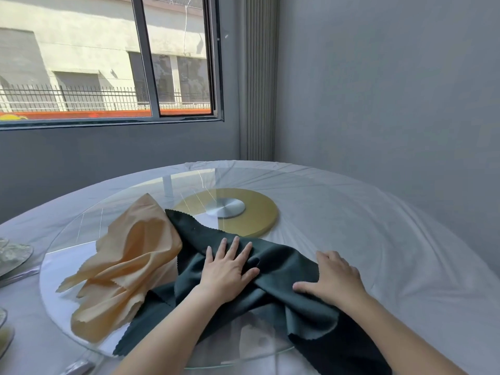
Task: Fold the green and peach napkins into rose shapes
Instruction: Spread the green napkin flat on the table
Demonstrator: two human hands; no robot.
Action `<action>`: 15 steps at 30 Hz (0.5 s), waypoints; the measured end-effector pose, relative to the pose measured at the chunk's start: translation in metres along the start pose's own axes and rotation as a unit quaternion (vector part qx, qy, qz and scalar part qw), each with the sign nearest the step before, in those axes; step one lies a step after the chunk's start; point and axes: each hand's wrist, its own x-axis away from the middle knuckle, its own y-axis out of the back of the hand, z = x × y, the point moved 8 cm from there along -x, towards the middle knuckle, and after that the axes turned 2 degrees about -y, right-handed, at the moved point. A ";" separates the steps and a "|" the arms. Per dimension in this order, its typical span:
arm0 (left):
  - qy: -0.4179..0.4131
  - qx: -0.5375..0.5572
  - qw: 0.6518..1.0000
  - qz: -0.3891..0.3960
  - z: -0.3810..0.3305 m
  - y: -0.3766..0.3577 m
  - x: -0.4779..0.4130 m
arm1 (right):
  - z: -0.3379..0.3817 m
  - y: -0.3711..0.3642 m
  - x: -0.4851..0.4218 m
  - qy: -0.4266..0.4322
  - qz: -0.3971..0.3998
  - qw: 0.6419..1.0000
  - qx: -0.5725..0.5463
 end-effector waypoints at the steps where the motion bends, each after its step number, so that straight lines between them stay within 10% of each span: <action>1: 0.003 0.002 1.000 -0.011 -0.001 0.001 0.001 | -0.003 -0.005 -0.004 -0.011 0.017 1.000 -0.002; 8: -0.084 0.052 0.994 -0.047 -0.035 0.005 0.053 | -0.009 0.000 -0.024 0.006 0.003 0.983 -0.183; 15: -0.098 0.053 0.992 0.060 -0.039 -0.016 0.070 | -0.029 0.034 -0.045 0.003 -0.167 0.983 -0.072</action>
